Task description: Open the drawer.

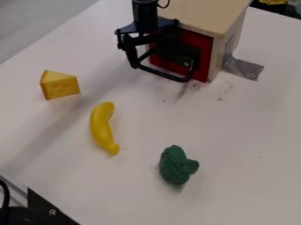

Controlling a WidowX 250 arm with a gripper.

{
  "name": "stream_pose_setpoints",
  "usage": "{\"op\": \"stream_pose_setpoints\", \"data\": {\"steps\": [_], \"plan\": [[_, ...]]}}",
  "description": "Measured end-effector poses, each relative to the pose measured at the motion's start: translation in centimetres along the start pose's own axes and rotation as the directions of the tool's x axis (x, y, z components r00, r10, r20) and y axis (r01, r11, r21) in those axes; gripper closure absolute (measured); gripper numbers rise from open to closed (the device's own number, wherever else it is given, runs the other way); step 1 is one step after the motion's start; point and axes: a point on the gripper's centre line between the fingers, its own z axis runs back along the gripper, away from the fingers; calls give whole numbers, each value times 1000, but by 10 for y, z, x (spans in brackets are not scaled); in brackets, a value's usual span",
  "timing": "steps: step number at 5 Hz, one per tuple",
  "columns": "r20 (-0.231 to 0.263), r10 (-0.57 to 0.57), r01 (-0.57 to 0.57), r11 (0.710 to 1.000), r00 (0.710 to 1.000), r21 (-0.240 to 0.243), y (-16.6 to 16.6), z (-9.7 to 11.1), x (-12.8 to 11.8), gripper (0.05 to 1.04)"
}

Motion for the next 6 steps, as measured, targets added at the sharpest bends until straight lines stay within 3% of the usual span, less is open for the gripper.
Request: {"op": "stream_pose_setpoints", "data": {"steps": [2,4,5,6], "plan": [[7,-16,15,999,1000,42,-3,-5,1,85],[1,29,-29,999,1000,32,-2,-5,-3,85],[-52,31,-28,997,998,68,2,-21,-24,85],[-57,3,0,998,998,61,-4,-20,-41,85]]}}
